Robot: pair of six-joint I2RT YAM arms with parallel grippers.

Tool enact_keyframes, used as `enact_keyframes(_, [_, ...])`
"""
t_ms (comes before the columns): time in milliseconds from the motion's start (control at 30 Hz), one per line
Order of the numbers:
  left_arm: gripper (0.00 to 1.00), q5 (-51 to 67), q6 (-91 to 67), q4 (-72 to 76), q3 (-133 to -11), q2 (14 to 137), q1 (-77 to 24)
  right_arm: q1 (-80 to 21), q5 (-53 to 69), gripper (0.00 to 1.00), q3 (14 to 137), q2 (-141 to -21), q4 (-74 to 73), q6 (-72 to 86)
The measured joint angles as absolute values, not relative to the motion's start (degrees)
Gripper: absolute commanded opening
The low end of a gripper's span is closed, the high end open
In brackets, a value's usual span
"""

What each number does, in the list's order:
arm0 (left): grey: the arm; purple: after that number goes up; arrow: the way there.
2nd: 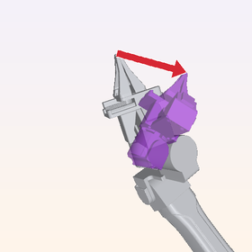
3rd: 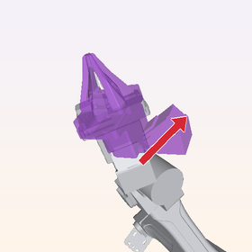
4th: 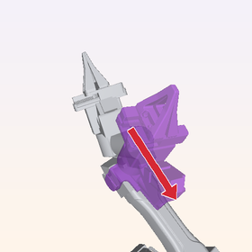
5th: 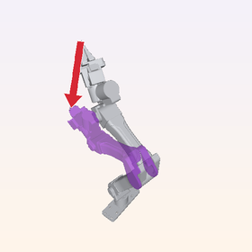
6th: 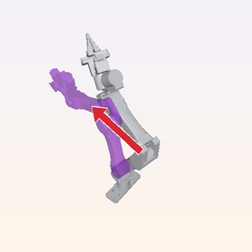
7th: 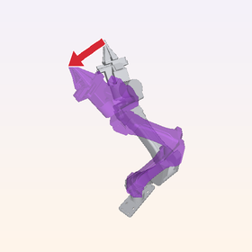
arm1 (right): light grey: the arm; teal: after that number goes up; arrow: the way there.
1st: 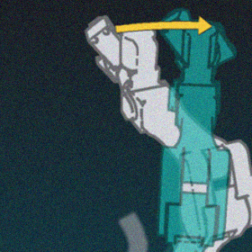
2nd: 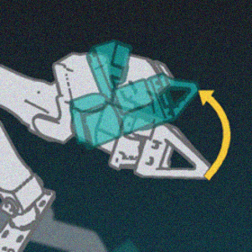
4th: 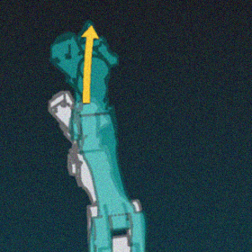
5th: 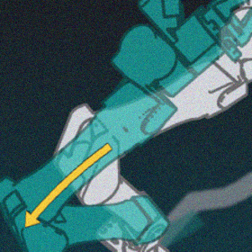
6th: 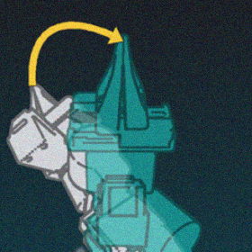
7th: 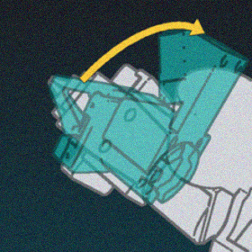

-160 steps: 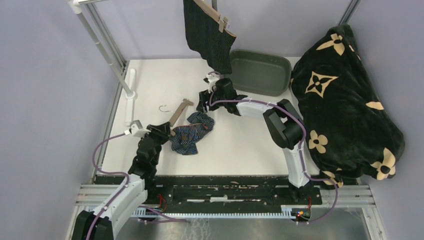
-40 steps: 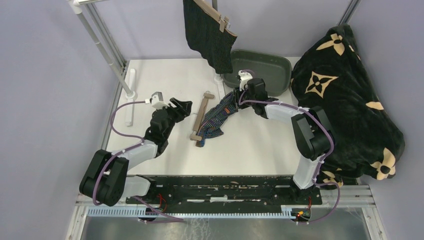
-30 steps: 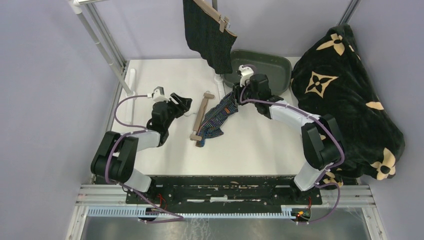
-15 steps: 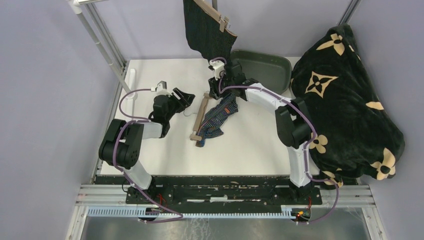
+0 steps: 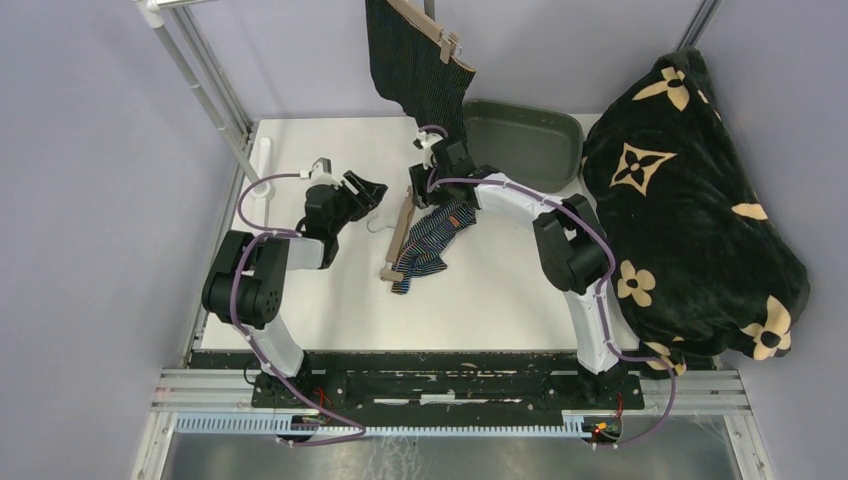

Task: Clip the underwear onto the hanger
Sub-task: Open the clamp at the hanger.

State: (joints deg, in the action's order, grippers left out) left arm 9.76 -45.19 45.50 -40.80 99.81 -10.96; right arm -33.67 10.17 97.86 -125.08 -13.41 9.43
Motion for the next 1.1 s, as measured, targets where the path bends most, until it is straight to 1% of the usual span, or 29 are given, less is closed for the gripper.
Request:
enact_keyframes(33, [0.73,9.5,-45.2,45.4,-40.5,99.6,-10.9,-34.5,8.4,0.53,97.4,-125.0,-12.9,11.3])
enact_keyframes(67, [0.73,9.1,-45.2,45.2,-39.9,99.0,-10.8,-35.2,6.7,0.54,97.1,-125.0,-12.7,13.2])
enact_keyframes(100, [0.73,8.9,-45.2,44.9,-39.4,98.4,-10.6,-36.2,4.2,0.58,96.9,-125.0,-12.7,15.6])
enact_keyframes(133, [0.73,8.4,-45.2,44.4,-38.9,97.5,-10.5,-37.2,2.0,0.68,96.8,-125.0,-12.8,17.6])
enact_keyframes(167, [0.73,7.6,-45.2,43.6,-38.1,96.2,-10.3,-38.2,-0.1,0.83,96.8,-125.0,-13.0,19.5])
enact_keyframes(200, [0.74,7.0,-45.2,42.8,-37.3,94.7,-10.2,-39.1,-2.1,0.89,96.8,-125.0,-12.9,21.2])
enact_keyframes(367, [0.74,3.9,-45.1,40.4,-34.7,87.3,-10.1,-42.9,-10.9,0.91,97.0,-125.0,-13.3,26.3])
enact_keyframes(500, [0.74,2.0,-45.1,38.8,-33.3,83.6,-10.1,-44.0,-15.8,0.9,97.8,-125.0,-15.6,30.3])
enact_keyframes(700, [0.75,0.3,-45.1,35.7,-31.9,80.3,-9.9,-44.3,-23.1,0.84,100.1,-126.3,-18.6,34.5])
enact_keyframes(1100, [0.75,-0.2,-45.1,33.3,-30.3,77.3,-8.4,-47.3,-28.6,0.82,104.9,-132.8,-19.9,39.2])
